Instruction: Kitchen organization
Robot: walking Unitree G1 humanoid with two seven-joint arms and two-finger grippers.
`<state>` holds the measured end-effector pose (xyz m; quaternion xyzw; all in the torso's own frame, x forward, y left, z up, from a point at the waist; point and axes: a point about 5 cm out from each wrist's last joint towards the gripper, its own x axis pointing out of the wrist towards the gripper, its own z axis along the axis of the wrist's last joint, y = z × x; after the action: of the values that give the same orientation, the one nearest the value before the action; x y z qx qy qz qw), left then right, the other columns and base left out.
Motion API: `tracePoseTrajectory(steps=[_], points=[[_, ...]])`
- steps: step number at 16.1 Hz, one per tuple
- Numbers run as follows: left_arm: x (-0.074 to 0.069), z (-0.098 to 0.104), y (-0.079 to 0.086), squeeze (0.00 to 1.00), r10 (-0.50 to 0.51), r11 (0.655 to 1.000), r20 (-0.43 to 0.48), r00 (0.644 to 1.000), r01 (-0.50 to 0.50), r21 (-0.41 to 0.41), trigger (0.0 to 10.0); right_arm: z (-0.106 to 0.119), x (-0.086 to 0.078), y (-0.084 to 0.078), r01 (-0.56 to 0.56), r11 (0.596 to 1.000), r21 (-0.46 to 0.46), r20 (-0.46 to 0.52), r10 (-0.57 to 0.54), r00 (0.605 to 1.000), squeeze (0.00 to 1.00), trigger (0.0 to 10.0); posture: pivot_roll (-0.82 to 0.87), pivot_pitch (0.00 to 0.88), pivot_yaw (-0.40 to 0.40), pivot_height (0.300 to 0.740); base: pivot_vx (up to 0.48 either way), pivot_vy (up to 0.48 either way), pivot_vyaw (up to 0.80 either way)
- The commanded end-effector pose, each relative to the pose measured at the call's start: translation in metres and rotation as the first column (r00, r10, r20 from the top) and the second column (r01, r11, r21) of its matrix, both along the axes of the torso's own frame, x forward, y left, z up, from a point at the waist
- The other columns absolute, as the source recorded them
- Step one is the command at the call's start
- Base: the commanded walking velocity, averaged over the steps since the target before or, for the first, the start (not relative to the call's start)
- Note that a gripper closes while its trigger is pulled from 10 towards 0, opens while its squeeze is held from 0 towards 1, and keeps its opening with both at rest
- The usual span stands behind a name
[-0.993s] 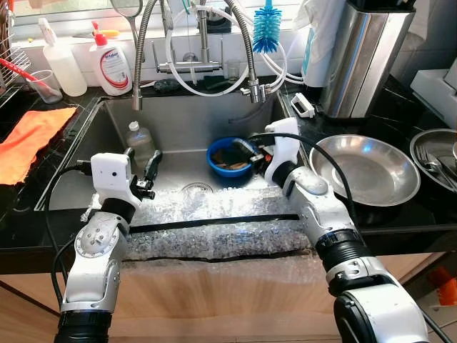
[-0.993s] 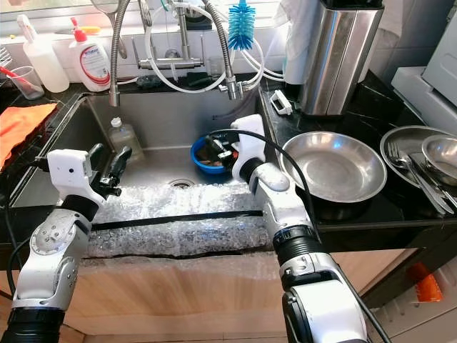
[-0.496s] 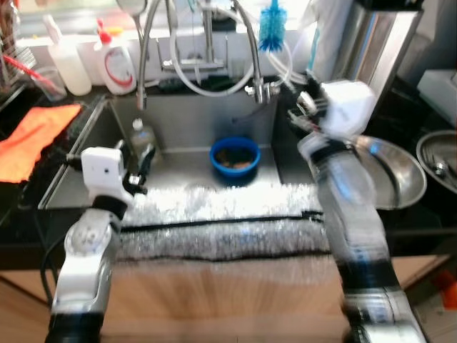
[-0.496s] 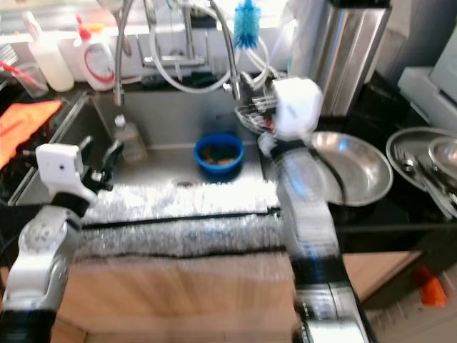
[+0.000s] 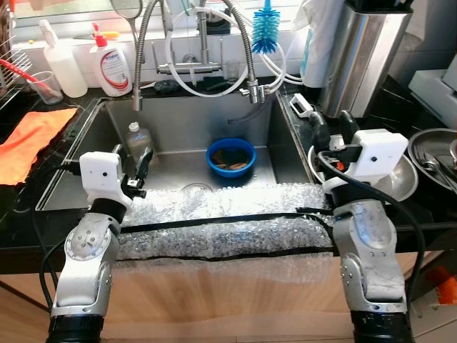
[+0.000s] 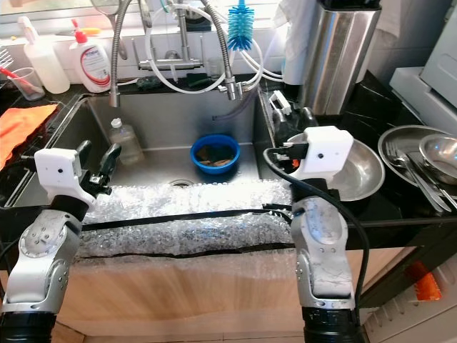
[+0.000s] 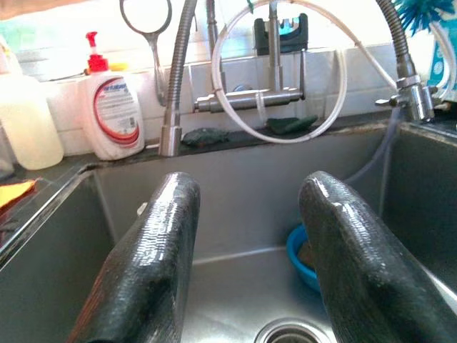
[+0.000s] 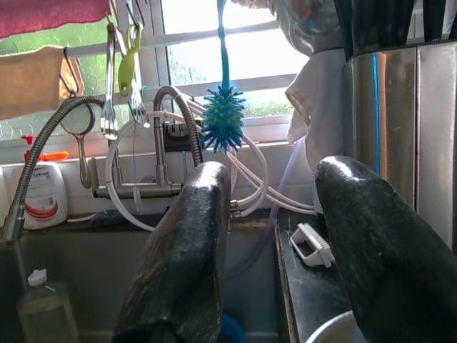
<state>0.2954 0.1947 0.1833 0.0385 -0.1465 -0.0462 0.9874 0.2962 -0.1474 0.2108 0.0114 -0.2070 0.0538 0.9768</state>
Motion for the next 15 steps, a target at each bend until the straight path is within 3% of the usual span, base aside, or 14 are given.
tracePoseTrajectory(steps=[1,6,10,13,15], points=[[0.001,0.007,0.001,0.0,0.012,1.0,0.033,0.999,-0.012,0.0,10.0,0.008,-0.001,0.003,0.004,1.0,0.004,0.016,-0.004,1.0,0.0,10.0,-0.09,0.0,0.06,0.74,0.0,0.428,0.0],[0.001,0.008,0.0,0.0,0.016,1.0,0.035,0.999,-0.016,-0.004,10.0,0.011,-0.002,0.007,-0.004,1.0,0.007,0.003,0.004,1.0,0.0,10.0,-0.1,0.0,0.059,0.74,0.0,0.396,-0.64],[0.002,0.008,0.0,0.0,0.016,1.0,0.036,0.999,-0.016,-0.002,10.0,0.011,-0.002,0.011,-0.018,1.0,0.02,-0.012,0.018,1.0,0.0,10.0,-0.09,0.0,0.061,0.74,0.0,0.0,-0.77],[0.004,0.009,0.0,0.0,0.019,1.0,0.036,0.999,-0.018,-0.016,10.0,0.012,-0.001,0.013,-0.02,1.0,0.018,-0.007,0.02,1.0,0.0,10.0,-0.09,0.0,0.063,0.74,0.0,0.48,-0.77],[0.004,0.011,-0.002,0.0,0.011,1.0,0.05,0.999,-0.011,0.005,10.0,0.014,-0.001,0.013,-0.019,1.0,0.02,0.013,0.019,1.0,0.0,10.0,-0.09,0.0,0.065,0.74,0.0,0.0,0.0]])
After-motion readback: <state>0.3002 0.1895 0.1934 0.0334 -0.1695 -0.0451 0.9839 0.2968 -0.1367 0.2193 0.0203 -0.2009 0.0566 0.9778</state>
